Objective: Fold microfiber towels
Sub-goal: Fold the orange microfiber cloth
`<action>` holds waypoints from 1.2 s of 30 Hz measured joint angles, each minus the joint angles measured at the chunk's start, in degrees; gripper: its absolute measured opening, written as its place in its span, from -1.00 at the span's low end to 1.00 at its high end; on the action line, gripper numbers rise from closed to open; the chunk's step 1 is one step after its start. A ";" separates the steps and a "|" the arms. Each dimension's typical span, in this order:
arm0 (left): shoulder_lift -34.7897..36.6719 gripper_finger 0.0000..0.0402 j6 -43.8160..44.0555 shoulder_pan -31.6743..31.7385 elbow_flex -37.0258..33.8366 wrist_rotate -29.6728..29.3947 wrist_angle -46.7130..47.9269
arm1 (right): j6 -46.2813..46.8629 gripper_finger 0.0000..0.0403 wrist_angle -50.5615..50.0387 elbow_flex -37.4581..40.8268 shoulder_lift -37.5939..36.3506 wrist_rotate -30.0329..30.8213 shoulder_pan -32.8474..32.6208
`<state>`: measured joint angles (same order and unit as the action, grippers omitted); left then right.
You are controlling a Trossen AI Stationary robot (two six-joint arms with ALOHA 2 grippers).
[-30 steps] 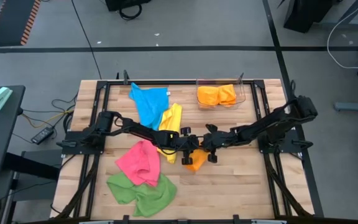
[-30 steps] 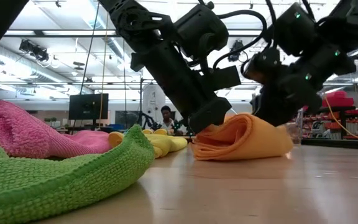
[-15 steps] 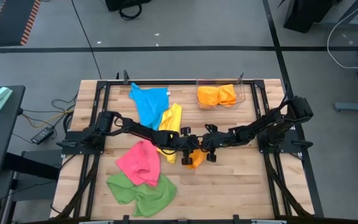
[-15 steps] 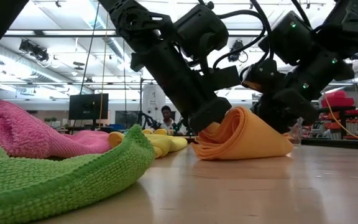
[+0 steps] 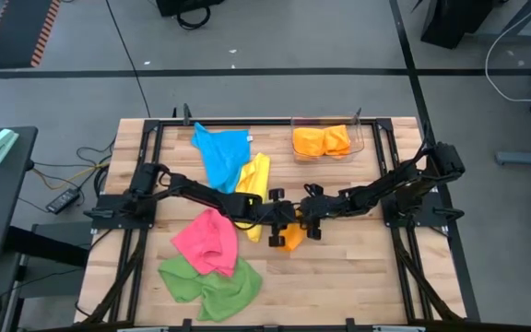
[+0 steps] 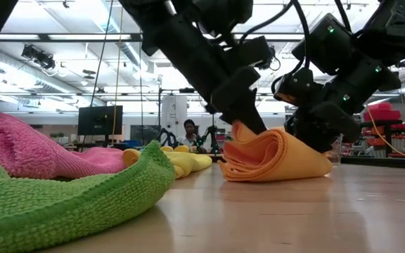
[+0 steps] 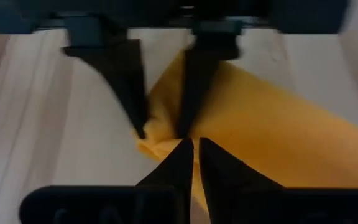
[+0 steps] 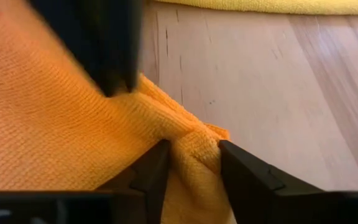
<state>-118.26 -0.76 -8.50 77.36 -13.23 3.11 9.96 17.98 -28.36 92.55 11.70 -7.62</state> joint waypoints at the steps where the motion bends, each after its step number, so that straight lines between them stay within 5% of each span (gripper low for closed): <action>1: 0.00 -0.84 -0.25 -0.22 0.00 -0.02 0.06 | 0.02 -0.23 -0.02 0.00 0.00 0.01 0.00; 17: 0.04 -0.82 -2.65 -3.46 0.00 0.37 -1.49 | 0.01 -0.22 -0.47 0.02 0.00 -0.15 -0.02; 24: -0.58 -0.84 -4.23 -3.66 0.11 8.99 4.53 | -0.04 -0.22 -1.12 0.13 -0.73 -0.25 -0.02; 36: -3.96 -0.83 -4.82 -3.65 0.26 9.29 3.86 | 0.47 0.08 -13.55 0.31 -13.83 -1.68 -0.07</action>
<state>-122.21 -5.58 -12.14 77.62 -3.95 6.97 10.43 4.43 -28.05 78.72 10.02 -7.68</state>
